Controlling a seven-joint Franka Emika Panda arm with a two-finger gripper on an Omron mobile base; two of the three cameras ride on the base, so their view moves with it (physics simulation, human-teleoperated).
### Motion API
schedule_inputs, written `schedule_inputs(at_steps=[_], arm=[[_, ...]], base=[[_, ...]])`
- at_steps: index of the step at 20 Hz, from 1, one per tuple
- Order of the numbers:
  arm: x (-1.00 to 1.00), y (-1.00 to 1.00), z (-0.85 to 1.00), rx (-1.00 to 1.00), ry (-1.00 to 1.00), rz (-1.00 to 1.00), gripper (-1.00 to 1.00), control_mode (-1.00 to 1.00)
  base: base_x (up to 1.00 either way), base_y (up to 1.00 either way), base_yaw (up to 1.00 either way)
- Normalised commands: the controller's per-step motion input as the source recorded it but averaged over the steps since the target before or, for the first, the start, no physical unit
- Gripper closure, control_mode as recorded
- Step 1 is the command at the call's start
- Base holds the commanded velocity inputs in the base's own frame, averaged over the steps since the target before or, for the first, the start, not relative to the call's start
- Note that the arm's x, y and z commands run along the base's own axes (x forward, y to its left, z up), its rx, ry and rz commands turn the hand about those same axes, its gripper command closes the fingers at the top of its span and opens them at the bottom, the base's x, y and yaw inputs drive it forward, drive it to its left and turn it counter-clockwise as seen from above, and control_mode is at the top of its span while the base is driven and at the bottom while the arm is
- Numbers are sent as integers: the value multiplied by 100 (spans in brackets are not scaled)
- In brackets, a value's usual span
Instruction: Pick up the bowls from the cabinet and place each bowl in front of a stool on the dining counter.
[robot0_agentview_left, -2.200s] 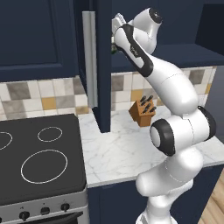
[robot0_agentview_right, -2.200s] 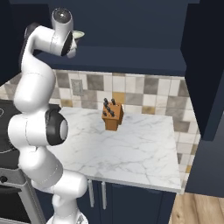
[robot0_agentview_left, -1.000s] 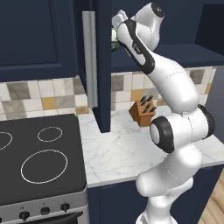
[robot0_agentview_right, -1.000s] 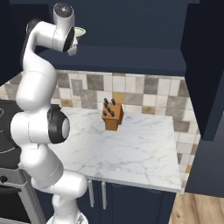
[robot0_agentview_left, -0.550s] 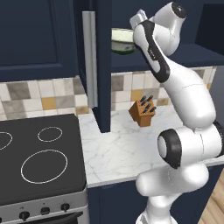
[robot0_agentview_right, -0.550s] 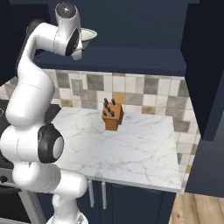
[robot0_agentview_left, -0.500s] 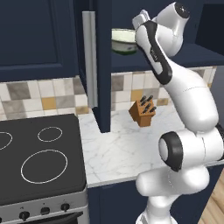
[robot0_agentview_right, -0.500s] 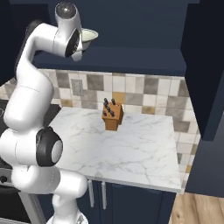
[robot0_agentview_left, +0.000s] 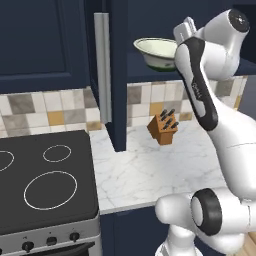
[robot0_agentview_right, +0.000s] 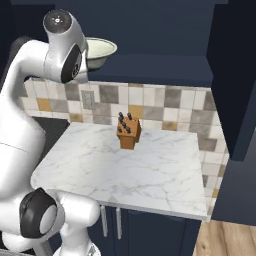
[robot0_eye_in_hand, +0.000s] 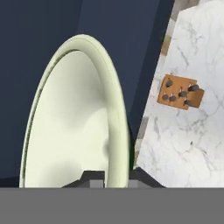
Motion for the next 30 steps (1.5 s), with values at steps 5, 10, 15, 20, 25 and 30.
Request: schedule_inputs(at_steps=[5,10,15,20,25,30], arm=[[-100,0,4,0,4,-1,100,-100],[-99,-17,1,0,10,0,100,-100],[-78,-27,-5,0,14,-5,100,-100],[-59,-22,-10,-2,5,-9,100,-100],[-35,-5,-7,-3,5,-8,100,-100],[-8,0,-6,-3,1,-1,100,100]], base=[[0,0,0],[0,0,0],[0,0,0],[0,0,0],[0,0,0],[-39,-4,-3]])
